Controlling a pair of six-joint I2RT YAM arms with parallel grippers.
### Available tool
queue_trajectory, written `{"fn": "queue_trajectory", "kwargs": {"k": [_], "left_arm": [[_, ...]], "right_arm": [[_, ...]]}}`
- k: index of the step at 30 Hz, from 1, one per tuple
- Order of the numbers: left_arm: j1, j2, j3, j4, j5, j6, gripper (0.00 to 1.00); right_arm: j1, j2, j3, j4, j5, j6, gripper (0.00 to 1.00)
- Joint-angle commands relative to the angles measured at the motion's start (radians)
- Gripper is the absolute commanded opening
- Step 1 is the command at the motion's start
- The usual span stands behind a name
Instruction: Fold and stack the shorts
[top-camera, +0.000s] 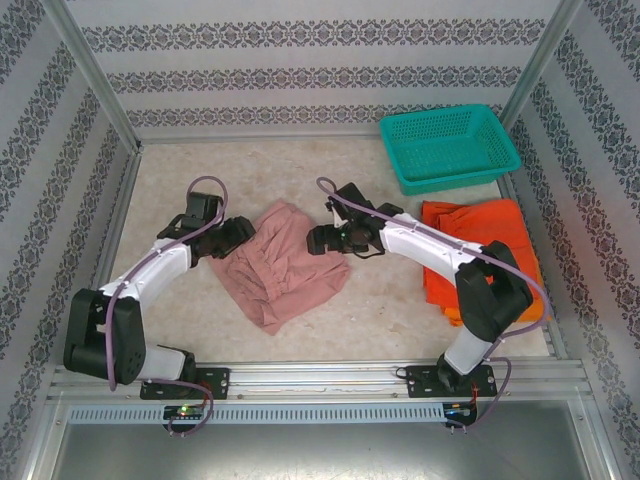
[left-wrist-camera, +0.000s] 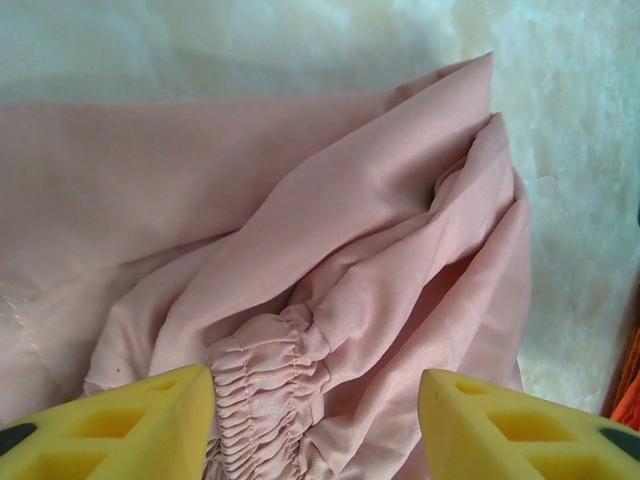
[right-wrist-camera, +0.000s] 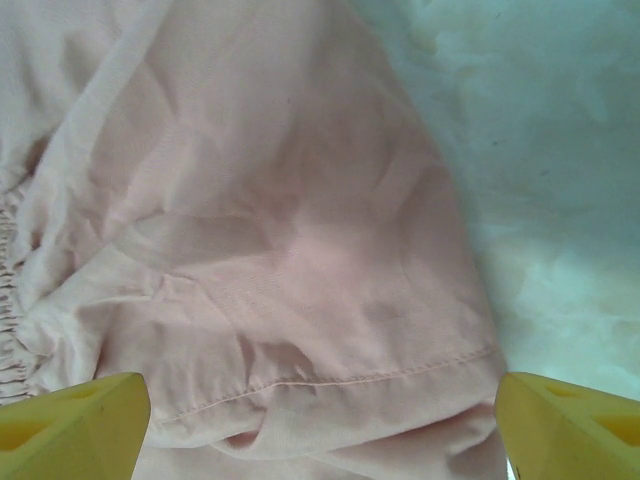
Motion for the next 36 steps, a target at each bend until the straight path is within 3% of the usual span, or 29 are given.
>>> {"fn": "queue_trajectory", "kwargs": {"k": [1, 7, 14, 21, 25, 27, 30, 36], "left_arm": [[-0.017, 0.047, 0.001, 0.045, 0.052, -0.031, 0.54], [-0.022, 0.116, 0.013, 0.058, 0.062, -0.027, 0.45], [-0.021, 0.149, 0.044, 0.065, 0.074, -0.04, 0.13], [-0.022, 0.043, 0.057, -0.027, -0.06, 0.021, 0.0], [-0.021, 0.049, 0.059, -0.032, -0.045, 0.018, 0.0], [-0.022, 0.065, 0.056, -0.03, -0.022, 0.009, 0.18], [-0.022, 0.079, 0.032, 0.011, 0.011, -0.01, 0.34], [-0.022, 0.136, 0.04, 0.052, 0.05, -0.017, 0.39]], "right_arm": [[0.018, 0.059, 0.027, 0.0, -0.067, 0.0, 0.89], [0.019, 0.123, -0.006, 0.063, -0.121, 0.063, 0.87], [0.014, 0.108, -0.094, 0.12, -0.118, 0.143, 0.86], [0.017, 0.103, -0.133, 0.13, -0.111, 0.173, 0.86], [0.02, 0.089, -0.166, 0.147, -0.105, 0.193, 0.86], [0.022, 0.084, -0.177, 0.154, -0.104, 0.199, 0.86], [0.021, 0.084, -0.181, 0.154, -0.102, 0.201, 0.86], [0.025, 0.087, -0.176, 0.158, -0.103, 0.204, 0.87]]}}
